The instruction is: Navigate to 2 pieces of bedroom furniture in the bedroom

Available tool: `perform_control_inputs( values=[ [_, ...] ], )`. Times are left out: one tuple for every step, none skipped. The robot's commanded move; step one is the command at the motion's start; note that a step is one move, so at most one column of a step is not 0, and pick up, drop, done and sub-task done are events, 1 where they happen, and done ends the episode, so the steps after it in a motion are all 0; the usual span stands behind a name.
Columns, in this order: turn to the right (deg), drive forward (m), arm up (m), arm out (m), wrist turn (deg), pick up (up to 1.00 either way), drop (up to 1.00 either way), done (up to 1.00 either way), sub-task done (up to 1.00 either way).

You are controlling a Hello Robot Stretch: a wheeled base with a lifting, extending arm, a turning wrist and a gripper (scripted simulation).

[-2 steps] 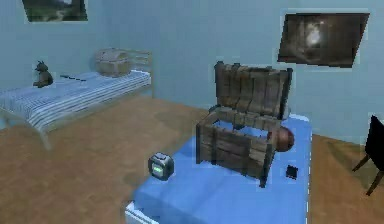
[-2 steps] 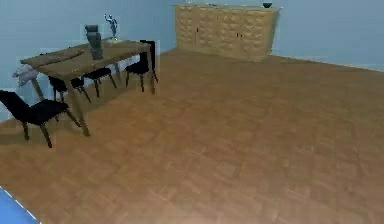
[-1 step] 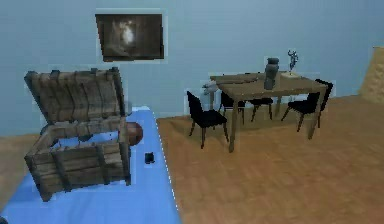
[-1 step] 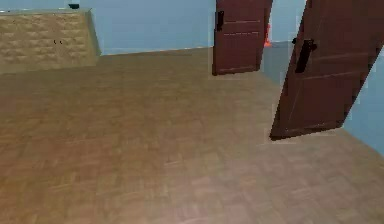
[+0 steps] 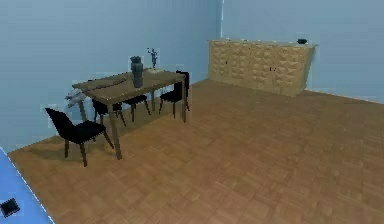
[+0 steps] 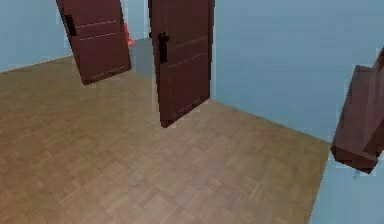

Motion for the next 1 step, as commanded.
perform_control_inputs(
  values=[
    [0.0, 0.05, 0.00, 0.00, 0.0, 0.00, 0.00, 0.00, 0.00]
  ],
)
